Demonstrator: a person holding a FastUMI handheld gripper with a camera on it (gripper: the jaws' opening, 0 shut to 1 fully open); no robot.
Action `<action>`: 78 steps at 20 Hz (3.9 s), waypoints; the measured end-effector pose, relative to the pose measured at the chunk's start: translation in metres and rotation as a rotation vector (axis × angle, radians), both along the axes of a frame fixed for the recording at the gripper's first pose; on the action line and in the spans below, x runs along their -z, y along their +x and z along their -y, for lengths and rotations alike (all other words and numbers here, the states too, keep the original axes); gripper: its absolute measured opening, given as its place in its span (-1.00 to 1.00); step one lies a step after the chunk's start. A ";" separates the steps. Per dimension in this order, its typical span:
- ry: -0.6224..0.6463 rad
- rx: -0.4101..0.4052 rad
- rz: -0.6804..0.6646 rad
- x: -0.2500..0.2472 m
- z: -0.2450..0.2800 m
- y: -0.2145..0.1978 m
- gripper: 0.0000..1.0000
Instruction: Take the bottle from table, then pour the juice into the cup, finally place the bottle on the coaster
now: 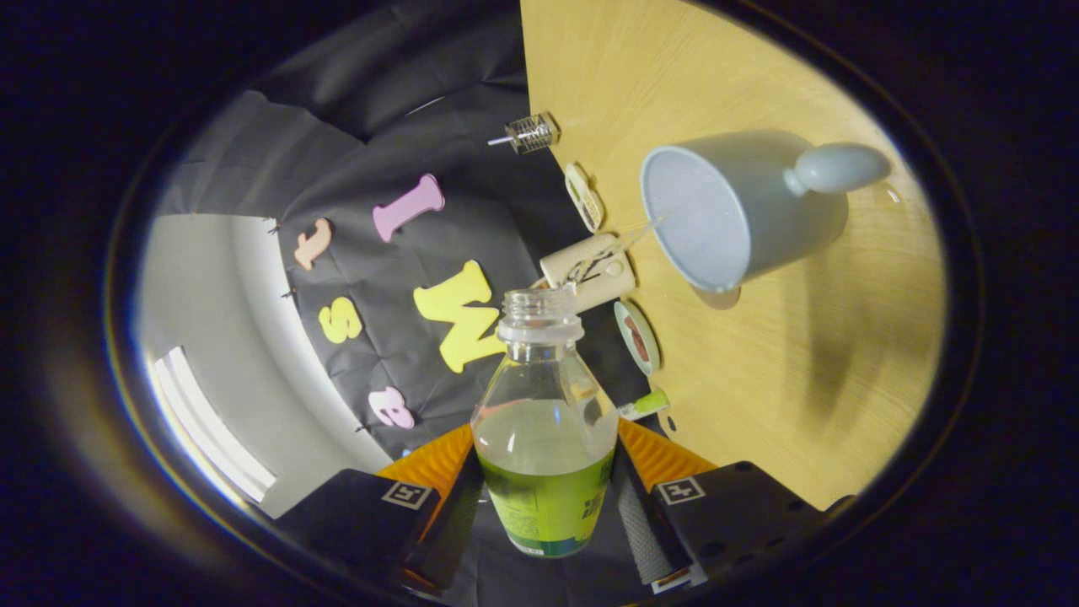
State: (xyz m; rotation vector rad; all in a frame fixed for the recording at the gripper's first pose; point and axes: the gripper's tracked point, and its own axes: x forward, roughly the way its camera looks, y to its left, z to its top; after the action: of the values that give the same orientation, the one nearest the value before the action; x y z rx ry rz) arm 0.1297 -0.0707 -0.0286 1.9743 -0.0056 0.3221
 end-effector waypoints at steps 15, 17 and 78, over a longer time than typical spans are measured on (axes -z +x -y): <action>0.111 -0.024 -0.012 -0.014 -0.002 0.004 0.63; 0.130 -0.037 -0.015 -0.019 -0.004 0.001 0.64; -1.327 0.362 -0.124 -0.028 0.049 -0.044 0.64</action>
State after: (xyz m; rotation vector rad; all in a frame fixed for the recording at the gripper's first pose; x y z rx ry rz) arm 0.0858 -0.1195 -0.0004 0.6459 -0.0539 -0.0647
